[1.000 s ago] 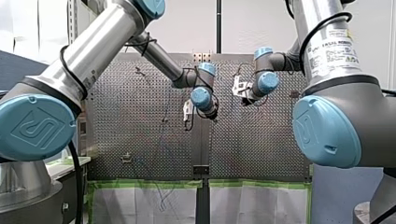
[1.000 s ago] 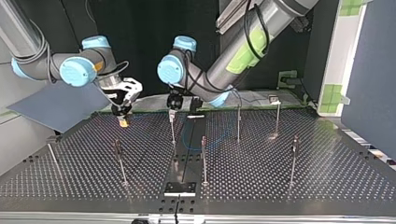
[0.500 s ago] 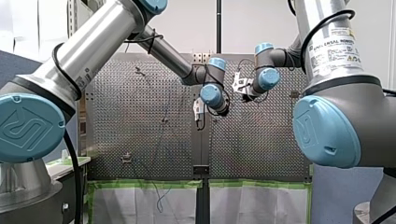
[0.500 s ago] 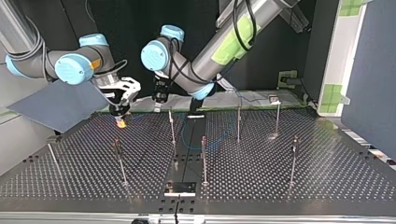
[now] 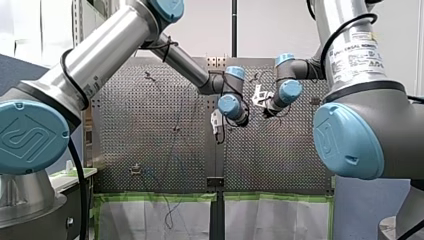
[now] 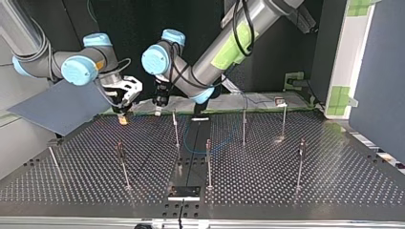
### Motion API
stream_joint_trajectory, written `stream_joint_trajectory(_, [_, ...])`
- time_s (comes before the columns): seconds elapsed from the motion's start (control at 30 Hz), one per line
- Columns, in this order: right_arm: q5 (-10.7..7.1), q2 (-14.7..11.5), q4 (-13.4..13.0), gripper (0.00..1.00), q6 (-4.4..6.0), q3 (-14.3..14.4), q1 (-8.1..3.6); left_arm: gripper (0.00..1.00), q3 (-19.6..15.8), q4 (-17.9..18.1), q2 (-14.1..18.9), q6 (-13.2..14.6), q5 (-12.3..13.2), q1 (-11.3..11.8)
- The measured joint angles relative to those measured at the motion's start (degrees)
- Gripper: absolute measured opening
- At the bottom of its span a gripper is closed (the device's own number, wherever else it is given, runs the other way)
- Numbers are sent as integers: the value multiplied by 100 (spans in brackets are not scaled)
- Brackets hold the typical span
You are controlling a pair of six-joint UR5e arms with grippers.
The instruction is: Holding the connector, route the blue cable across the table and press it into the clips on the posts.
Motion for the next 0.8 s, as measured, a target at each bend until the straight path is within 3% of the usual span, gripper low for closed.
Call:
stream_joint_trajectory(0.27, [5, 368, -34, 0, 4, 7, -119, 100, 10, 59, -45, -4, 18, -12])
stream_joint_trajectory(0.43, [-21, 415, -142, 0, 19, 4, -185, 100, 155, -1, -197, -3, 25, -77])
stream_joint_trajectory(0.8, [-321, 421, -256, 0, 39, 1, -287, 100, 643, 212, -650, -157, -52, -134])
